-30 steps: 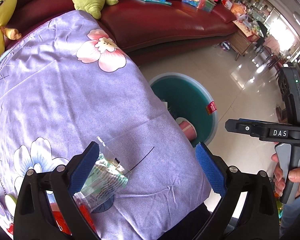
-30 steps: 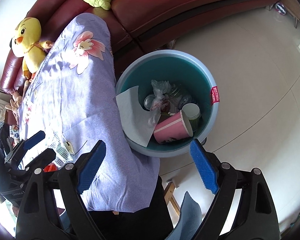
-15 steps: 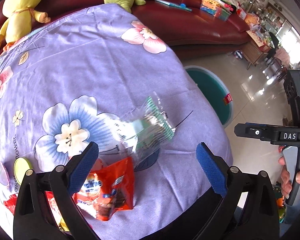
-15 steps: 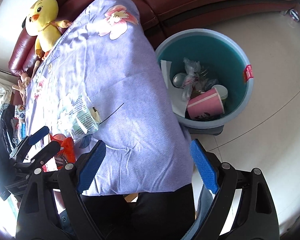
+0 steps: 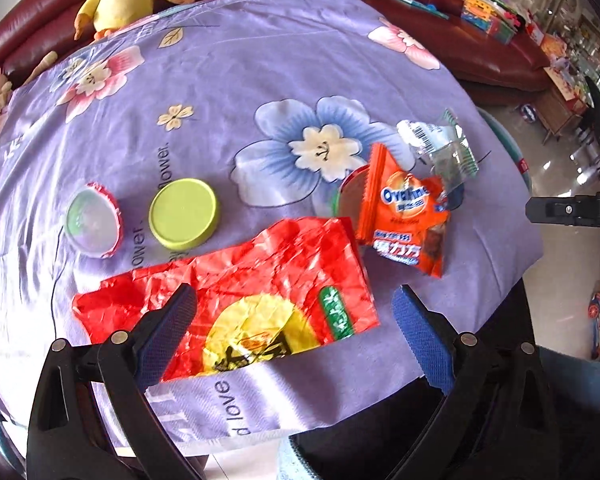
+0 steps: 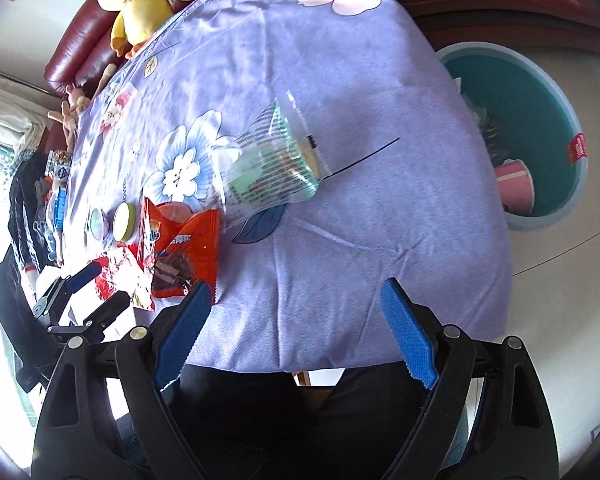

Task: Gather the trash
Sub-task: 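Grasp the red-yellow snack wrapper with the left tool while the right tool grasps the Ovaltine packet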

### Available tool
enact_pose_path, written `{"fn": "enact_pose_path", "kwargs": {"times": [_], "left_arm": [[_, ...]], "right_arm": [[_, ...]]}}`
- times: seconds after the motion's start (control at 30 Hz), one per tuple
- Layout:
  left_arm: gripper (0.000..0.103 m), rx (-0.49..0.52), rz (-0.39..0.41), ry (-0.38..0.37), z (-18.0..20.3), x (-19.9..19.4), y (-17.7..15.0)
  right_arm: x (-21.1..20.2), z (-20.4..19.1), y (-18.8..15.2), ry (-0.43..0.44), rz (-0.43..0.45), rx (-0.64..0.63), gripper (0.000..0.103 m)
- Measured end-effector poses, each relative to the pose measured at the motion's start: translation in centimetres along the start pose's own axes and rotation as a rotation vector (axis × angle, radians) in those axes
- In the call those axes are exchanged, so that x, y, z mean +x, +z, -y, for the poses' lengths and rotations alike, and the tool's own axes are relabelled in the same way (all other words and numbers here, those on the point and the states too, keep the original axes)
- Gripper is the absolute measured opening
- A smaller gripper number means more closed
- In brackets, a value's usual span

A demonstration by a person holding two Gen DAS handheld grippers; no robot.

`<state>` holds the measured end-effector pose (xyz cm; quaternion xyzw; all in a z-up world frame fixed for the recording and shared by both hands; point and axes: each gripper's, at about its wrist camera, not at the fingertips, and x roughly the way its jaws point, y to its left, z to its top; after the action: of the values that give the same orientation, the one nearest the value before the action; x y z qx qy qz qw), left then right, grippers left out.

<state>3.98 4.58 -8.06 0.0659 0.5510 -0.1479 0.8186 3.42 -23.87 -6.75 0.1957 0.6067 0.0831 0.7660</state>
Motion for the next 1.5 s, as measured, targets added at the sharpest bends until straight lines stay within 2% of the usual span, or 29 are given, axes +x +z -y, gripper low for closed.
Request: {"fn": "enact_pose_path", "kwargs": {"times": [0.2, 0.4, 0.47, 0.57, 0.8, 1.03, 1.1, 1.17, 1.2, 1.23, 1.27, 1.3, 1.37, 1.43, 1.5], "left_arm": [[0.098, -0.001, 0.003, 0.050, -3.6, -0.5, -3.3], [0.098, 0.140, -0.020, 0.055, -4.9, 0.5, -5.1], [0.098, 0.168, -0.035, 0.049, -4.9, 1.3, -5.1], [0.098, 0.178, -0.047, 0.082, -5.2, 2.7, -4.7], [0.098, 0.113, -0.015, 0.046, -5.6, 3.4, -2.5], [0.098, 0.097, 0.016, 0.054, -4.9, 3.8, -1.6], [0.093, 0.089, 0.031, 0.057, -5.0, 3.5, -1.6], [0.076, 0.087, 0.034, 0.064, -5.1, 3.4, -1.6], [0.073, 0.082, 0.037, 0.063, -5.1, 3.4, -1.5], [0.064, 0.084, 0.041, 0.062, -5.1, 3.3, -1.4], [0.056, 0.086, 0.044, 0.065, -5.0, 3.2, -1.4], [0.051, 0.082, 0.045, 0.071, -5.0, 3.1, -1.2], [0.025, 0.054, 0.045, 0.071, -5.2, 2.8, -1.0], [0.015, 0.020, 0.043, 0.061, -5.4, 2.5, -0.7], [0.012, -0.008, 0.052, 0.065, -5.6, 2.0, -0.6]], "right_arm": [[1.8, -3.1, -0.6, 0.008, -0.038, -0.048, 0.082], [3.0, -5.3, -0.8, -0.011, -0.065, -0.086, 0.082], [3.3, -5.8, -0.8, -0.017, -0.070, -0.091, 0.082], [3.7, -6.5, -0.6, -0.019, -0.080, -0.094, 0.082], [4.9, -8.1, 0.2, -0.019, -0.098, -0.098, 0.082], [6.8, -9.7, 1.0, 0.013, -0.112, -0.102, 0.082], [7.5, -9.7, 1.1, 0.026, -0.125, -0.084, 0.082], [7.9, -9.5, 1.3, 0.029, -0.121, -0.072, 0.082], [8.0, -9.4, 1.4, 0.034, -0.114, -0.070, 0.082], [8.1, -9.3, 1.4, 0.047, -0.108, -0.070, 0.082], [8.1, -9.3, 1.4, 0.055, -0.101, -0.070, 0.076], [8.0, -9.3, 1.3, 0.063, -0.092, -0.077, 0.062], [8.0, -9.1, 1.1, 0.087, -0.099, -0.079, 0.054], [7.7, -9.2, 0.9, 0.100, -0.092, -0.087, 0.051], [7.1, -9.3, 0.8, 0.110, -0.074, -0.096, 0.047]]}}
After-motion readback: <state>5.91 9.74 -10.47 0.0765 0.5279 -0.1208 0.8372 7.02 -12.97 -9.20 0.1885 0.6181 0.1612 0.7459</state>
